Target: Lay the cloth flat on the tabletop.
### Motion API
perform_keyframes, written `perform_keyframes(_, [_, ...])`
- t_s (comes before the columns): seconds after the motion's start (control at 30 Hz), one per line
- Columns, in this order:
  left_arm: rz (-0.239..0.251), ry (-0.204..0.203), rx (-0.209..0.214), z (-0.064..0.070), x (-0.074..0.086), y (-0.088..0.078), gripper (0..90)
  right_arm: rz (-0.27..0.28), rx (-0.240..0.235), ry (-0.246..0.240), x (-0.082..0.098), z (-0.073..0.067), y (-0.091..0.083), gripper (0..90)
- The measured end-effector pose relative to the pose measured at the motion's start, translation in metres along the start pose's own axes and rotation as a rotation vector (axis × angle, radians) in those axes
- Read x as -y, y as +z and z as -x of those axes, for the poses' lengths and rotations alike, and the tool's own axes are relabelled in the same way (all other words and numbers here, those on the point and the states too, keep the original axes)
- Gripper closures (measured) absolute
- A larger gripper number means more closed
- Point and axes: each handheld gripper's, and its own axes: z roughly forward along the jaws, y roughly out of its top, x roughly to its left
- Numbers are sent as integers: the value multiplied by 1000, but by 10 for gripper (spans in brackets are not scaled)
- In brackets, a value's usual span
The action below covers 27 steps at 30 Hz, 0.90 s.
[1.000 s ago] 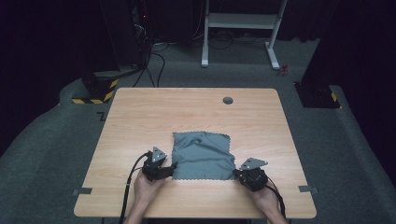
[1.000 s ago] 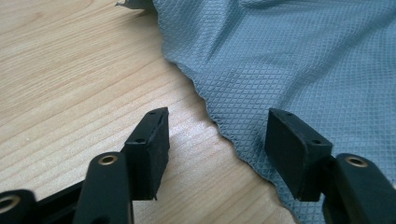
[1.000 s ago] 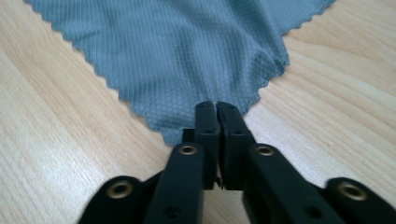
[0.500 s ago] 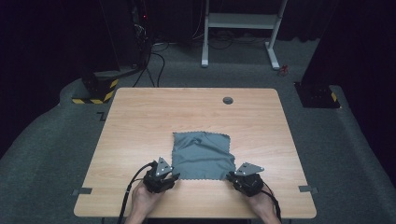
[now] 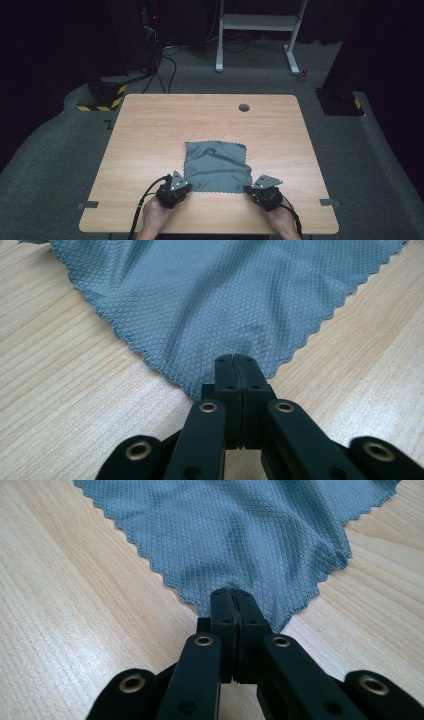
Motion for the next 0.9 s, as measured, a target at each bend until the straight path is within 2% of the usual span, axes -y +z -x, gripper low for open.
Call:
perform_keyframes(0.17, [9,-20,49,-1,6,-12,900,-2,-30,-11,2,-3,-4,898])
perform_keyframes(0.3, [0,-11,70,2,9,-19,899,1,-46,-38,4,-11,-11,899])
perform_keyframes(0.47, [-34,1,79,6,14,-20,899,-3,-71,-49,9,-16,-14,899])
perform_keyframes(0.53, [-35,10,73,6,15,-21,899,-4,-91,-44,10,-18,-15,899])
perform_keyframes(0.63, [-32,3,82,5,16,-24,898,-7,-93,-62,8,-21,-17,898])
perform_keyframes(0.73, [-30,-1,87,3,14,-24,895,6,-96,-43,7,-15,-17,882])
perform_keyframes(0.8, [-25,0,97,3,12,-24,887,19,-102,-23,4,-10,-17,818])
perform_keyframes(0.87, [-10,-17,115,0,10,-25,797,42,-109,-6,0,-4,-20,789])
perform_keyframes(0.9, [-6,-18,107,-2,9,-25,765,57,-104,3,-2,0,-21,781])
